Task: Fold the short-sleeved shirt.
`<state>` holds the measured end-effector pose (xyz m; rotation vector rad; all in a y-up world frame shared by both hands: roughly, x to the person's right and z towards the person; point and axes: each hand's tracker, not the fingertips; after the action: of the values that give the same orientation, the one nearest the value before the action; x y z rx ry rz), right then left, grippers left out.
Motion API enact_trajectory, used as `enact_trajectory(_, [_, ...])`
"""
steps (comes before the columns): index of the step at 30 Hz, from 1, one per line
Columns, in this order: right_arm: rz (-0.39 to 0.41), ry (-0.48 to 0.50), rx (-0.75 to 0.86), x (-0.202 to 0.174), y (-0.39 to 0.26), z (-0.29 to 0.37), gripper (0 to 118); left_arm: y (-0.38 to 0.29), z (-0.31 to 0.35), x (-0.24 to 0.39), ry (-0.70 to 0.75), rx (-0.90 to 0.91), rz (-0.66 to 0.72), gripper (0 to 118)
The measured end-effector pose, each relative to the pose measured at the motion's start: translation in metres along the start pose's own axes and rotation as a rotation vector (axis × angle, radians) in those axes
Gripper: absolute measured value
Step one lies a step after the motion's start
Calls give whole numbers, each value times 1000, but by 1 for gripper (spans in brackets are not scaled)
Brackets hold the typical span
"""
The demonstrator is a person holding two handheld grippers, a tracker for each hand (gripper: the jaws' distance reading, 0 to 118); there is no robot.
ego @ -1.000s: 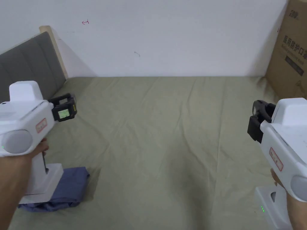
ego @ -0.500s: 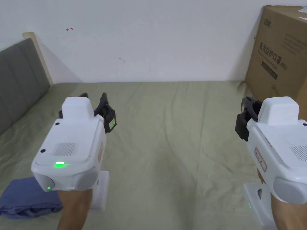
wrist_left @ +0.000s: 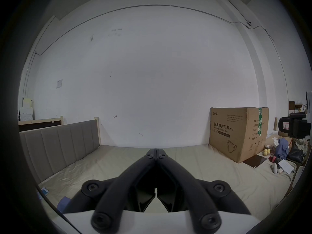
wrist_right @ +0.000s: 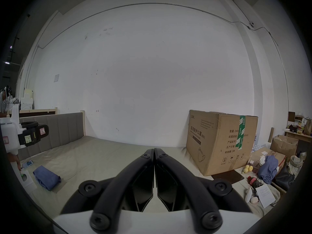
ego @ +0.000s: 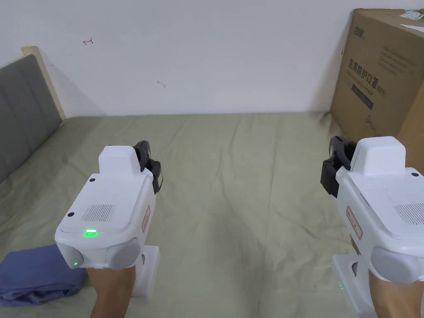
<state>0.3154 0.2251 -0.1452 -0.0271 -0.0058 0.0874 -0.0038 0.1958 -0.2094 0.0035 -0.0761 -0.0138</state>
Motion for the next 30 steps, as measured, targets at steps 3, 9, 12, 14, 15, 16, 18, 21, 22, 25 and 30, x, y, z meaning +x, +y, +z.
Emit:
enact_trajectory(3, [0, 0, -1, -1, -1, 0, 0, 1, 1, 0, -3, 1, -3, 0])
enact_trajectory(9, [-1, -1, -4, -2, 0, 0, 0, 2, 2, -2, -4, 2, -15, 0])
enact_trajectory(12, [1, -2, -4, -3, 0, 0, 0, 2, 2, -2, -3, -2, -12, 0])
enact_trajectory(14, [-2, 2, -3, -2, 0, 1, 0, 1, 3, -2, -4, 0, -19, 0])
enact_trajectory(15, [-4, 0, -3, -2, 0, 1, 0, 2, 3, -1, -7, 1, -20, 0])
enact_trajectory(16, [-2, -2, -2, -3, 0, 1, 0, 2, 3, -1, -8, 0, -18, 0])
enact_trajectory(18, [-3, -1, -4, -3, 0, 1, 0, 3, 4, -2, -10, 0, -14, 0])
enact_trajectory(21, [-2, 0, -4, -3, 0, 2, 0, 2, 4, -2, -10, -1, -14, 0])
enact_trajectory(22, [-2, 0, -4, -3, 0, 2, 0, 2, 4, -2, -10, -1, -12, 0])
enact_trajectory(25, [-3, 2, -4, -3, 0, 2, 0, 3, 4, -3, -10, -3, -5, 0])
enact_trajectory(30, [-1, 3, -2, -3, 0, 3, 0, 3, 4, -3, -14, -5, 3, 0])
